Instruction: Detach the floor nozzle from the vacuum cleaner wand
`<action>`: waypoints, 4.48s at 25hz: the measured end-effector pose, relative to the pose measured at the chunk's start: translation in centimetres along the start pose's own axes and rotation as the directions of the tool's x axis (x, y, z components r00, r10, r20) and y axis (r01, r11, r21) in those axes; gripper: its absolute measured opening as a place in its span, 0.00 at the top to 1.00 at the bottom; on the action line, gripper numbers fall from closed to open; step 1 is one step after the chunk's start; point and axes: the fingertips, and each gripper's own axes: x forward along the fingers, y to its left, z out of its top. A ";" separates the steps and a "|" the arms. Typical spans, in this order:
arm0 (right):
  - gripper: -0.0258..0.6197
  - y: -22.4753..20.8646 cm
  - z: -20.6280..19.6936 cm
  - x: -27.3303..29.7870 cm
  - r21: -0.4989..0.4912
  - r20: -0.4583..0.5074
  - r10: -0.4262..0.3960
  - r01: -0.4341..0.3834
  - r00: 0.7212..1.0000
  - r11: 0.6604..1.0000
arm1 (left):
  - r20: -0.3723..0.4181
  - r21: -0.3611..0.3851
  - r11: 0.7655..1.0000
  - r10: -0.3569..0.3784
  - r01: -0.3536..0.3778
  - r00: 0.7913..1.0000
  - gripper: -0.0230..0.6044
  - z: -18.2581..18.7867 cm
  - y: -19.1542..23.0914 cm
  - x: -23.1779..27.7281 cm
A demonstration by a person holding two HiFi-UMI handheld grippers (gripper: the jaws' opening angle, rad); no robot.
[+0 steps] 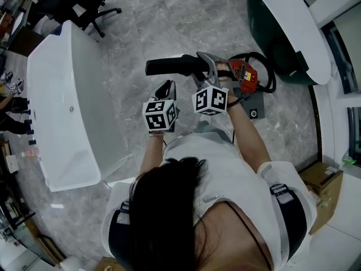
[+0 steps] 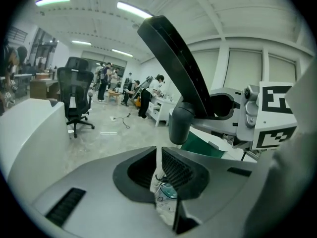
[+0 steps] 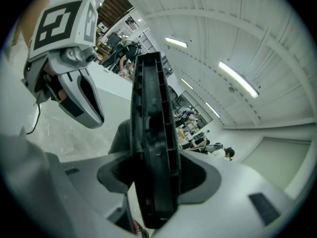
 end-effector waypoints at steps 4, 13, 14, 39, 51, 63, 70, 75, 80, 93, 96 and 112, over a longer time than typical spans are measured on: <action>0.58 -0.1 -0.1 -0.1 0.002 0.000 -0.003 0.003 1.000 1.000 | -0.018 0.000 0.999 -0.038 0.038 0.999 0.86 -0.4 -0.6 0.3; 0.58 -0.6 -0.5 -0.2 0.024 -0.022 -0.007 0.008 1.000 1.000 | -0.015 0.031 0.994 -0.106 0.106 0.994 0.78 -1.1 -2.5 1.5; 0.58 -0.7 -0.6 -0.3 0.028 -0.024 -0.010 0.010 1.000 1.000 | -0.016 0.030 0.994 -0.105 0.106 0.994 0.78 -1.2 -2.6 1.6; 0.58 -3.5 -3.0 -0.7 0.170 -0.049 -0.022 0.030 0.999 0.985 | 0.030 0.074 0.978 -0.196 0.193 0.980 0.65 0.2 -6.1 10.1; 0.58 -4.2 -3.6 -1.0 0.188 -0.057 -0.026 0.036 0.998 0.982 | 0.050 0.054 0.976 -0.213 0.211 0.976 0.69 0.3 -7.1 11.9; 0.59 -4.7 -3.9 -1.7 0.156 -0.062 -0.079 0.088 0.995 0.984 | 0.051 0.066 0.972 -0.228 0.224 0.972 0.69 0.5 -7.9 12.0; 0.59 -9.7 -1.8 -3.3 0.304 0.021 -0.188 0.173 0.982 0.937 | 0.052 0.047 0.976 -0.216 0.213 0.975 0.69 0.4 -7.5 12.0; 0.59 -11.6 -0.6 -4.2 0.394 0.045 -0.198 0.165 0.979 0.904 | 0.042 0.046 0.975 -0.217 0.215 0.975 0.69 -0.1 -7.4 11.6; 0.59 -10.8 -0.8 -4.1 0.494 0.051 -0.164 0.118 0.985 0.861 | 0.042 0.041 0.977 -0.212 0.210 0.976 0.69 -0.3 -7.1 11.4; 0.59 -10.6 -4.9 -5.2 0.801 0.011 -0.153 0.083 0.988 0.593 | 0.051 0.019 0.978 -0.207 0.207 0.977 0.69 -0.5 -6.9 11.1; 0.59 -10.5 -5.7 -5.4 0.834 0.001 -0.154 0.084 0.988 0.545 | 0.064 -0.001 0.977 -0.211 0.211 0.975 0.69 -0.4 -6.8 11.1; 0.59 -8.9 -8.6 -5.0 0.882 -0.065 -0.132 0.119 0.989 0.456 | 0.135 -0.092 0.955 -0.268 0.282 0.954 0.65 0.7 -6.9 10.7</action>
